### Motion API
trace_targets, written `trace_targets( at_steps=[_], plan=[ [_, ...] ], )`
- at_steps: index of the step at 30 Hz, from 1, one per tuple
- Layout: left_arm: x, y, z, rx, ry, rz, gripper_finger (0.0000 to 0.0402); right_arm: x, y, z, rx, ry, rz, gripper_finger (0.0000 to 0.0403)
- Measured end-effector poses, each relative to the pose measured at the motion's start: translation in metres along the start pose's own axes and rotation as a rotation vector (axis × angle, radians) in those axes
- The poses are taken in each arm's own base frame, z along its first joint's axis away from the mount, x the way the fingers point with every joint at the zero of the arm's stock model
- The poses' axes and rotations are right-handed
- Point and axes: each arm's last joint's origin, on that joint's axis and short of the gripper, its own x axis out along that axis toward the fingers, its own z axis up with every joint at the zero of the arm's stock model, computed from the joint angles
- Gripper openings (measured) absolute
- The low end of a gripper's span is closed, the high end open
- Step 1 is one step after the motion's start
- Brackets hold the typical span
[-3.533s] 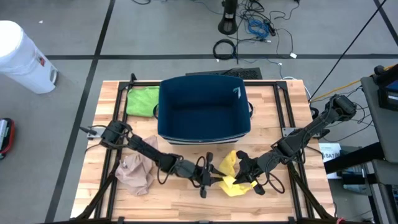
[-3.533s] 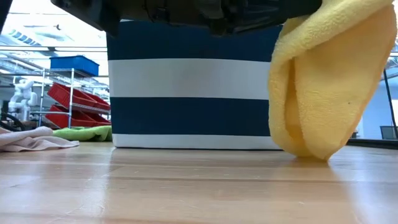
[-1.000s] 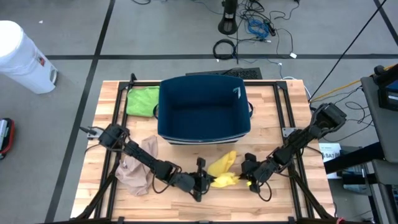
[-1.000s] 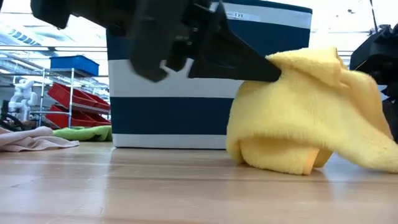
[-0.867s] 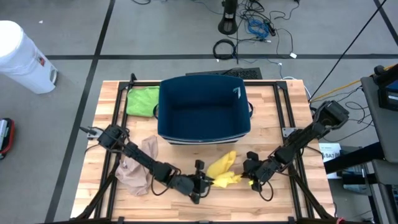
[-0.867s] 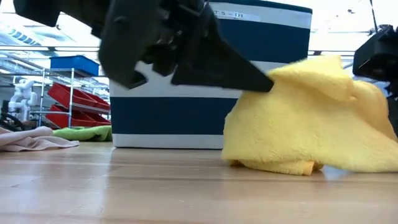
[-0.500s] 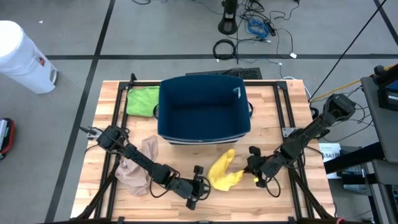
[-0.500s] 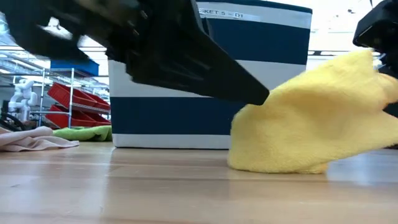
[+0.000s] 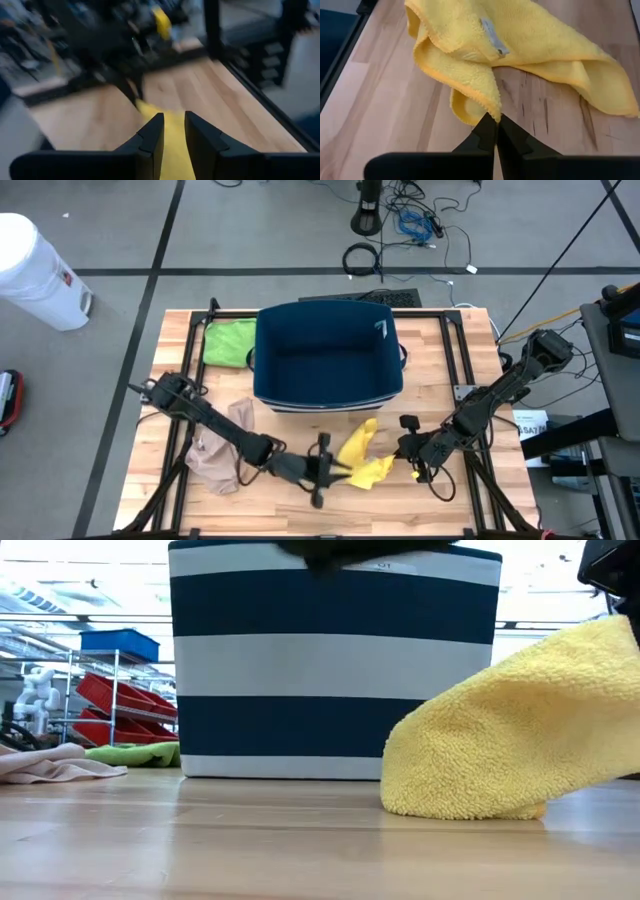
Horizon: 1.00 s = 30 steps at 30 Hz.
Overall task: Fold towel
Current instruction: Fold the yellow towel
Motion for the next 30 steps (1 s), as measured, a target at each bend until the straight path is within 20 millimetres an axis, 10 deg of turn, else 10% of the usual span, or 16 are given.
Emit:
trace_targets(
  at_steps=[12, 30],
  plan=[
    [0.028, 0.063, -0.024, -0.098, -0.010, -0.225, 0.0084, 0.000, 0.001, 0.002, -0.036, -0.017, 0.007, 0.0000],
    [0.028, 0.062, -0.022, 0.077, -0.071, -0.300, 0.0084, -0.001, -0.009, 0.043, -0.043, -0.356, 0.039, 0.0000]
  ],
)
